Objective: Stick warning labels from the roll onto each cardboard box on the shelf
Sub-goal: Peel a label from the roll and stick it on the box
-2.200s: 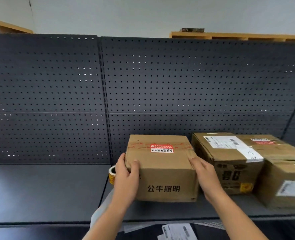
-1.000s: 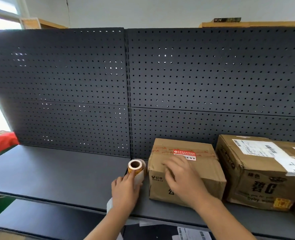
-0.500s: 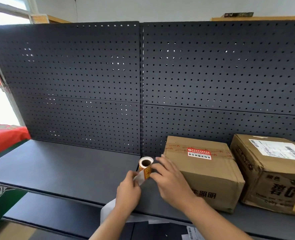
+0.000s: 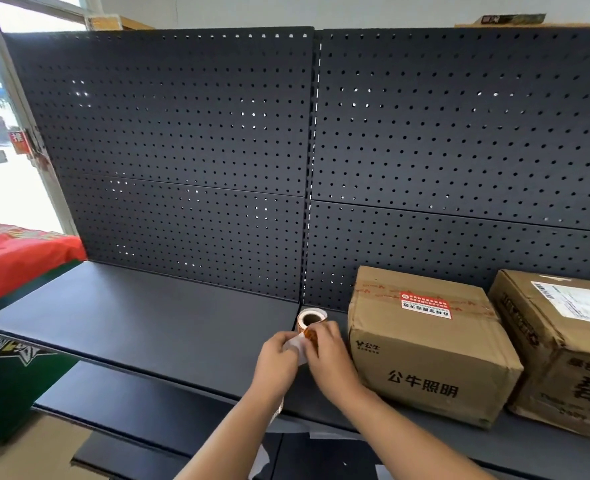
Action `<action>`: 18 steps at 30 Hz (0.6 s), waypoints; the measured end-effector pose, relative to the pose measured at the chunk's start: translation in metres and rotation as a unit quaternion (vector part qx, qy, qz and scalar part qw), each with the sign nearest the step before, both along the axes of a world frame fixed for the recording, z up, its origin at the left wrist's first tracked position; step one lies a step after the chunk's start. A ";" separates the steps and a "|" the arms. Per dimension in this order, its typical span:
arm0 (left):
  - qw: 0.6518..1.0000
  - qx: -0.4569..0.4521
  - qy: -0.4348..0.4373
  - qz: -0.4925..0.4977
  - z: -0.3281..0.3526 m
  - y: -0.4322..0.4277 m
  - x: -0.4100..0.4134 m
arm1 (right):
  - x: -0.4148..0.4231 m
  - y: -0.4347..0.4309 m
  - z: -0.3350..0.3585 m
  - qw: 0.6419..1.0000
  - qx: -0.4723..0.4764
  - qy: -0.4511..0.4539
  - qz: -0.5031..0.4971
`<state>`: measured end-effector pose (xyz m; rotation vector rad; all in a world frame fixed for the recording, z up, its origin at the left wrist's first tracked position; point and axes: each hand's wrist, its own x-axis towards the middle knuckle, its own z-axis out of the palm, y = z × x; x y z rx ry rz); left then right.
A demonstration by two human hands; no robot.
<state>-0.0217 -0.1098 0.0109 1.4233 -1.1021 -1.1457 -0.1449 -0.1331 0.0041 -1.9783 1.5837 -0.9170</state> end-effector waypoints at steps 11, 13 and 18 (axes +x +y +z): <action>0.996 -0.025 0.077 0.022 -0.013 -0.004 -0.013 | -0.003 -0.004 -0.010 0.994 0.000 -0.106 -0.021; 0.997 -0.025 0.066 0.024 -0.014 -0.004 -0.013 | -0.004 -0.004 -0.012 0.994 0.003 -0.109 -0.020; 0.999 -0.030 0.036 0.015 -0.017 -0.002 -0.011 | -0.004 -0.004 -0.018 0.993 0.010 -0.115 -0.022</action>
